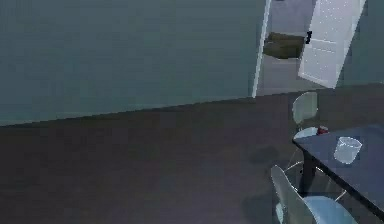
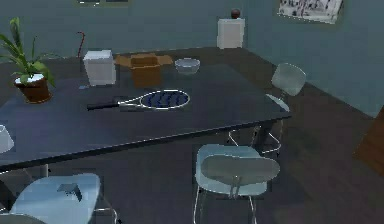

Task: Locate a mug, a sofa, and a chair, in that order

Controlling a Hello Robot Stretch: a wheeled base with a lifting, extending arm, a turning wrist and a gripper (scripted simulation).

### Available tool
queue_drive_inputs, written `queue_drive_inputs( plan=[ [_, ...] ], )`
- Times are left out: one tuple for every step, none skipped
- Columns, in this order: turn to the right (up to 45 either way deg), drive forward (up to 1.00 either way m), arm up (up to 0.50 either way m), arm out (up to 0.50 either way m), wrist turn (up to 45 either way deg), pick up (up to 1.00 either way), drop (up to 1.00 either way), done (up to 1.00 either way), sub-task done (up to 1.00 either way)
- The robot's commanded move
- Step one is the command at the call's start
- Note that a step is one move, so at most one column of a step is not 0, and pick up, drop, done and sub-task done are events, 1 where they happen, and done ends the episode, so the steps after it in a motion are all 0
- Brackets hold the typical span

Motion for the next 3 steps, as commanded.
queue_drive_inputs(
  plan=[
    [-15.0,0.00,0.00,0.00,0.0,0.00,0.00,0.00,0.00],
    [0.0,0.80,0.00,0.00,0.0,0.00,0.00,0.00,0.00],
    [36.0,0.00,0.00,0.00,0.0,0.00,0.00,0.00,0.00]
  ],
)
